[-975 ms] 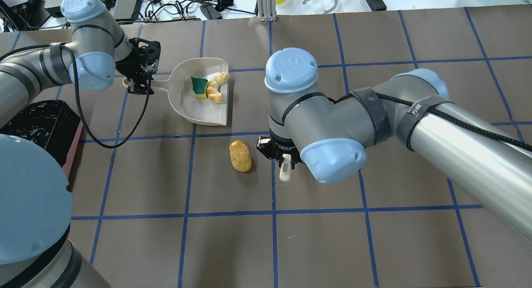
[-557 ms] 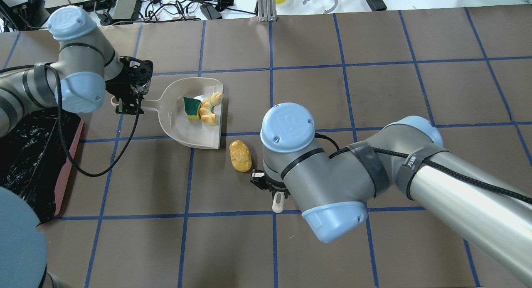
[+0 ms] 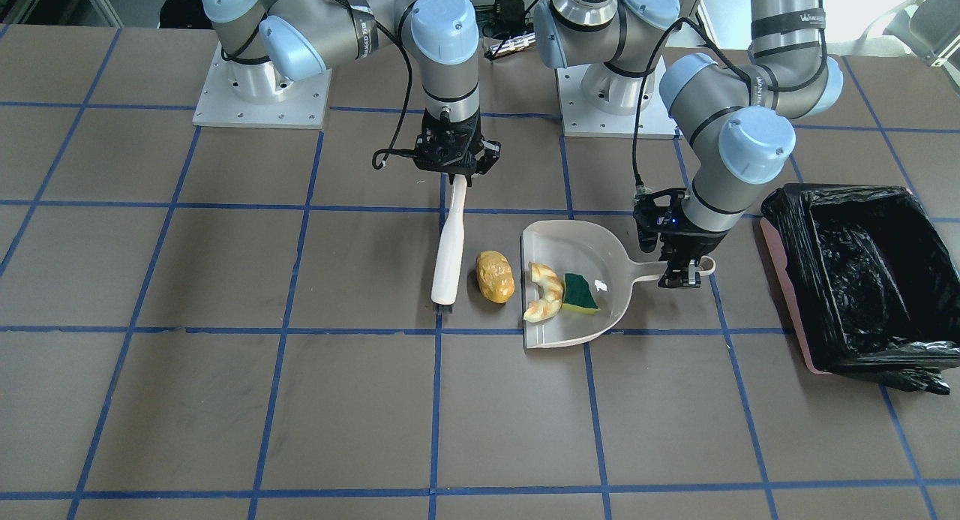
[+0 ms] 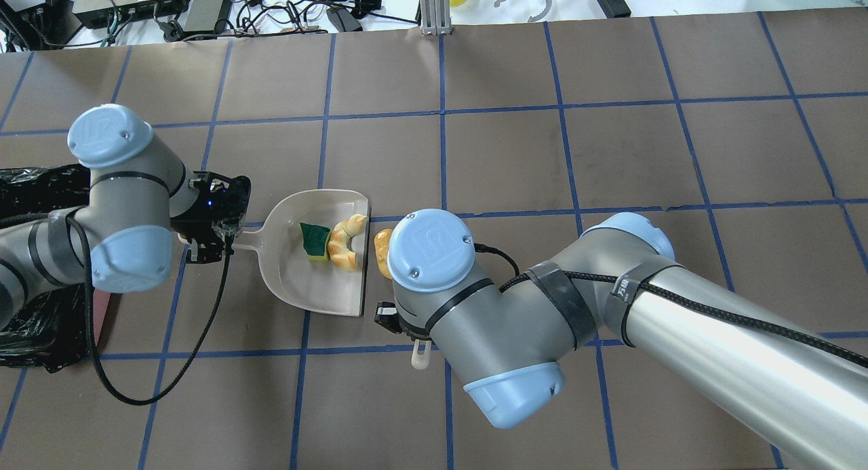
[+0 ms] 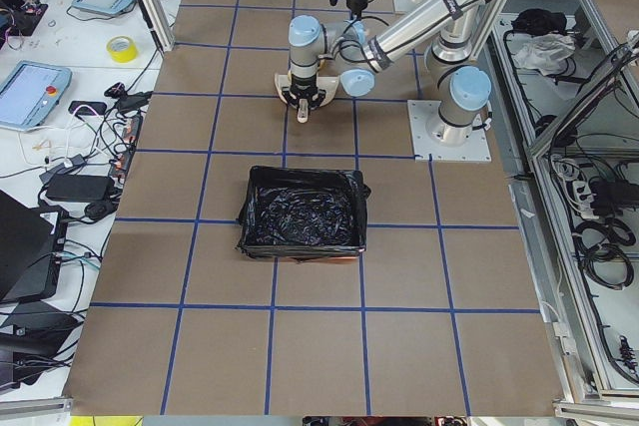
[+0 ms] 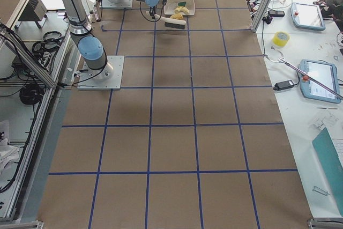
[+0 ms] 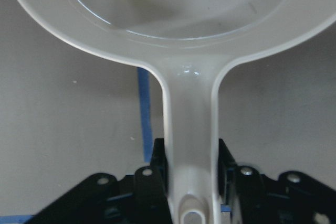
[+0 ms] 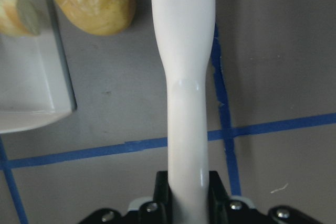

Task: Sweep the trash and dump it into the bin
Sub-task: 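Sweep the bread roll in with the right brush while the left pulls the dustpan, then lift the dustpan over the bag with the left gripper while the right withdraws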

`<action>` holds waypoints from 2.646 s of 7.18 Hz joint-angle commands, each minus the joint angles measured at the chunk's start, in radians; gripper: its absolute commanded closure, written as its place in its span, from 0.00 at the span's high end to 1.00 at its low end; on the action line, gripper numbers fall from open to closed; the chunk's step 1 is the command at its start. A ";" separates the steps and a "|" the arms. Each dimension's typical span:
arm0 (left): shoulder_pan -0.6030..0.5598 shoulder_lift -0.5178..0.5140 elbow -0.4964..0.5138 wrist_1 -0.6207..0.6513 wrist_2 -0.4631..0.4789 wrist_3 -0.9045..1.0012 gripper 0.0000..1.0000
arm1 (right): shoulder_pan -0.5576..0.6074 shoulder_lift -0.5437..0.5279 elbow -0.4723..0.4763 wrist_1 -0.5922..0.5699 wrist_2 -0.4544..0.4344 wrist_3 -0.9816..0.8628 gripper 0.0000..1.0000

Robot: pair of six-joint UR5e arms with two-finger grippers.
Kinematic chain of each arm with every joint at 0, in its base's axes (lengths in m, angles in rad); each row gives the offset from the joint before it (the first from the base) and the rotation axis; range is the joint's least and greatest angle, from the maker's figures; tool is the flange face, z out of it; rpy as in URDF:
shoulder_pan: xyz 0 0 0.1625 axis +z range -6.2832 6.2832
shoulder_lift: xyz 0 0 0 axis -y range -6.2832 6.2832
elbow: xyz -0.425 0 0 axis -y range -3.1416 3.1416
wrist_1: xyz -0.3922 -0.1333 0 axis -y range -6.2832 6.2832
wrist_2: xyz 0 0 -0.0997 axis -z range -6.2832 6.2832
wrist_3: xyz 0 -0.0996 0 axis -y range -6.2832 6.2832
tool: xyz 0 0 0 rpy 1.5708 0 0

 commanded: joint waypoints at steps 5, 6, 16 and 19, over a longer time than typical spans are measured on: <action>-0.004 0.013 -0.060 0.084 0.001 0.004 0.00 | 0.070 0.140 -0.147 -0.071 0.074 0.124 0.00; -0.004 0.013 -0.047 0.084 0.004 0.002 0.00 | 0.093 0.163 -0.190 -0.076 0.104 0.170 0.00; 0.005 -0.007 -0.013 0.076 -0.011 0.011 0.00 | 0.046 0.175 -0.253 0.080 -0.029 -0.002 0.00; 0.083 0.008 0.087 -0.041 -0.116 0.016 0.00 | -0.130 0.102 -0.251 0.196 -0.037 -0.164 0.00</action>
